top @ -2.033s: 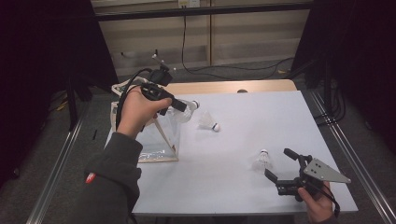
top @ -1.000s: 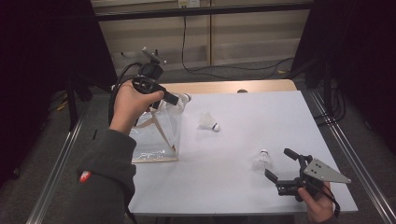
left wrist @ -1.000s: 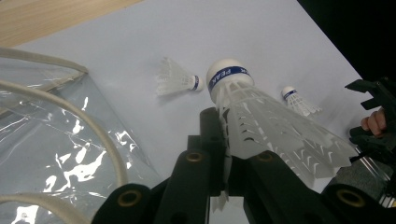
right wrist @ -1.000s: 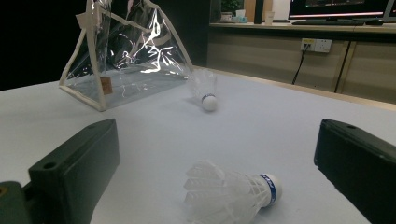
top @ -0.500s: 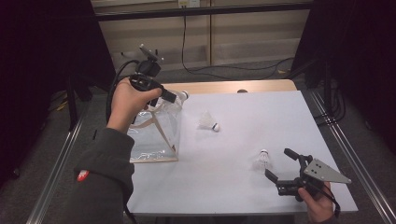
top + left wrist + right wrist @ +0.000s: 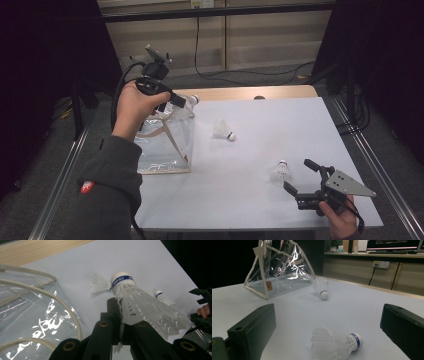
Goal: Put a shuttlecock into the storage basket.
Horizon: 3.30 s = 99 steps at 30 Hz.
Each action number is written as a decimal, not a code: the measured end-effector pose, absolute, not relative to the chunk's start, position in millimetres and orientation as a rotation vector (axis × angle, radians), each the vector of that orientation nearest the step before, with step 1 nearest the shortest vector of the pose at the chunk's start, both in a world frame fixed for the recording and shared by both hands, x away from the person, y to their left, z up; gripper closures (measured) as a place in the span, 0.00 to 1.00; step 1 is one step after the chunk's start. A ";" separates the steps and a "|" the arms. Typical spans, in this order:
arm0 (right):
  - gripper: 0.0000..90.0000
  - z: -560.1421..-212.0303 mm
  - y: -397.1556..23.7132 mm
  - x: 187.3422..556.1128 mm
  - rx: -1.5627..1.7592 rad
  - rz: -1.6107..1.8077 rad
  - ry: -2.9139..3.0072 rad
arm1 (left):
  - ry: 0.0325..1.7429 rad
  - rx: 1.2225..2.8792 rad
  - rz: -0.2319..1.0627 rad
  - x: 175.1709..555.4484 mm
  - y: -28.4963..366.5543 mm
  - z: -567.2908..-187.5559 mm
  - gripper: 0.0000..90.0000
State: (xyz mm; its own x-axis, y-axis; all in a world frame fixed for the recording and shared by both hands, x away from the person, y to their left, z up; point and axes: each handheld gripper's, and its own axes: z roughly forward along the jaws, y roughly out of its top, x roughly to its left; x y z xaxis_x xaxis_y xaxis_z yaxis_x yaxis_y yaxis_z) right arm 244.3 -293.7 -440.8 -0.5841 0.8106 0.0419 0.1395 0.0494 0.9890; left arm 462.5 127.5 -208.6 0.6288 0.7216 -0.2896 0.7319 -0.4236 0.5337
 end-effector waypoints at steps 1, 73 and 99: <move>0.00 -440.7 -293.7 244.1 0.955 1.580 1.785 | 1.138 2.214 -0.020 462.8 128.2 -208.5 1.00; 0.00 -441.3 -291.8 245.9 0.951 1.590 1.791 | 1.337 2.110 0.063 488.4 167.8 -207.8 1.00; 0.00 -440.9 -292.2 245.8 0.949 1.590 1.791 | 1.408 2.088 0.111 500.1 179.7 -213.6 1.00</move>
